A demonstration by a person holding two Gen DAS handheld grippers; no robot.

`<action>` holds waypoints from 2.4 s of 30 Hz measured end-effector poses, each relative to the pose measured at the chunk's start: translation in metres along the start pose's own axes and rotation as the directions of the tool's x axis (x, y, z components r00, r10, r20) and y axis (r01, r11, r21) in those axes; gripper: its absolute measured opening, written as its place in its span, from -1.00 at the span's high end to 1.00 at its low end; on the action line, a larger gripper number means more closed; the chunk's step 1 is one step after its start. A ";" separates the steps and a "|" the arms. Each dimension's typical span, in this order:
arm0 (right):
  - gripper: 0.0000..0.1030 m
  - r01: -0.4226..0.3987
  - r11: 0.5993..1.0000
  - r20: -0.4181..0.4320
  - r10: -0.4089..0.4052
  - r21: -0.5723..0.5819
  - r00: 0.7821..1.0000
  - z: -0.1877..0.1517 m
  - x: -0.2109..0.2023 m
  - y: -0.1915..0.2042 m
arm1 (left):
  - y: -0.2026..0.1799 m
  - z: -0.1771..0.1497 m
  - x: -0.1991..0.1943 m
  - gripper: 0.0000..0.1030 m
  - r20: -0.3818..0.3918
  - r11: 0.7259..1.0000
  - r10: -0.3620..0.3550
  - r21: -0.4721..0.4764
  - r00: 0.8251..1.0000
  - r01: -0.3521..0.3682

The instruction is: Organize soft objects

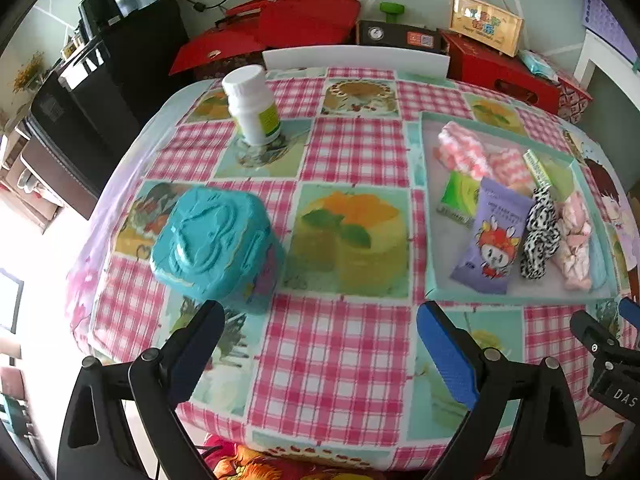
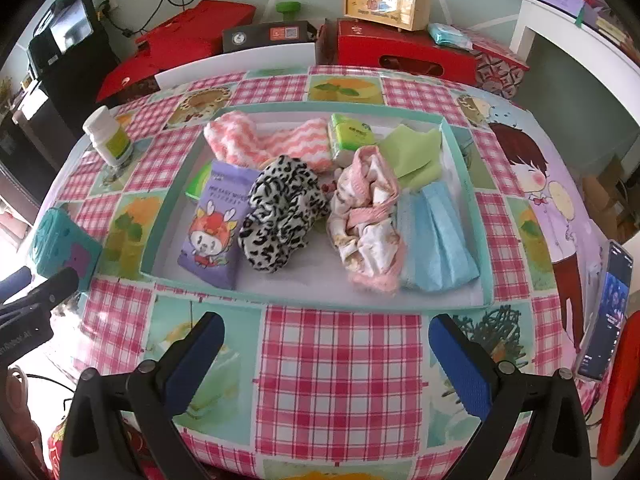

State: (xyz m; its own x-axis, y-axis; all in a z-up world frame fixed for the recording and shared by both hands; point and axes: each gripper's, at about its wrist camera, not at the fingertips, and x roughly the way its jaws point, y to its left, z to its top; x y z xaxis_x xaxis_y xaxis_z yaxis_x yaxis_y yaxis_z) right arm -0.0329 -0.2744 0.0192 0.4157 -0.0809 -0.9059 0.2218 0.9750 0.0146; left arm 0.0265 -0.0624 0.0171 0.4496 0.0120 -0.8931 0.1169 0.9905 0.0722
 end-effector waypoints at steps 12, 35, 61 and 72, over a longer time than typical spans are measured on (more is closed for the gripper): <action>-1.00 -0.003 1.000 -0.020 0.003 -0.030 1.000 -0.014 0.002 0.016 | 0.021 -0.023 0.004 -0.88 -0.037 0.999 0.017 -0.042 0.999 -0.019; -1.00 -0.012 0.998 -0.009 0.012 -0.068 1.000 -0.034 0.006 0.036 | 0.028 -0.050 0.006 -0.88 -0.012 0.998 0.020 -0.052 1.000 -0.021; -1.00 0.007 0.994 0.010 -0.006 -0.112 1.000 -0.037 0.007 0.046 | 0.027 -0.054 0.005 -0.88 0.026 0.999 0.001 -0.050 1.000 0.000; -1.00 0.041 0.991 0.050 -0.035 -0.126 0.998 -0.038 0.001 0.048 | 0.035 -0.055 0.009 -0.88 0.018 0.995 -0.036 -0.097 0.999 0.038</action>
State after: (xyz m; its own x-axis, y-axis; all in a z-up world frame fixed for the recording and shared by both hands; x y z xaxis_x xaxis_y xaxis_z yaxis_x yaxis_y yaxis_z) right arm -0.0550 -0.2195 0.0027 0.4513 -0.1249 -0.8836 0.1258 0.9892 -0.0756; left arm -0.0139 -0.0200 -0.0123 0.4611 -0.0265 -0.8869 0.0473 0.9989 -0.0053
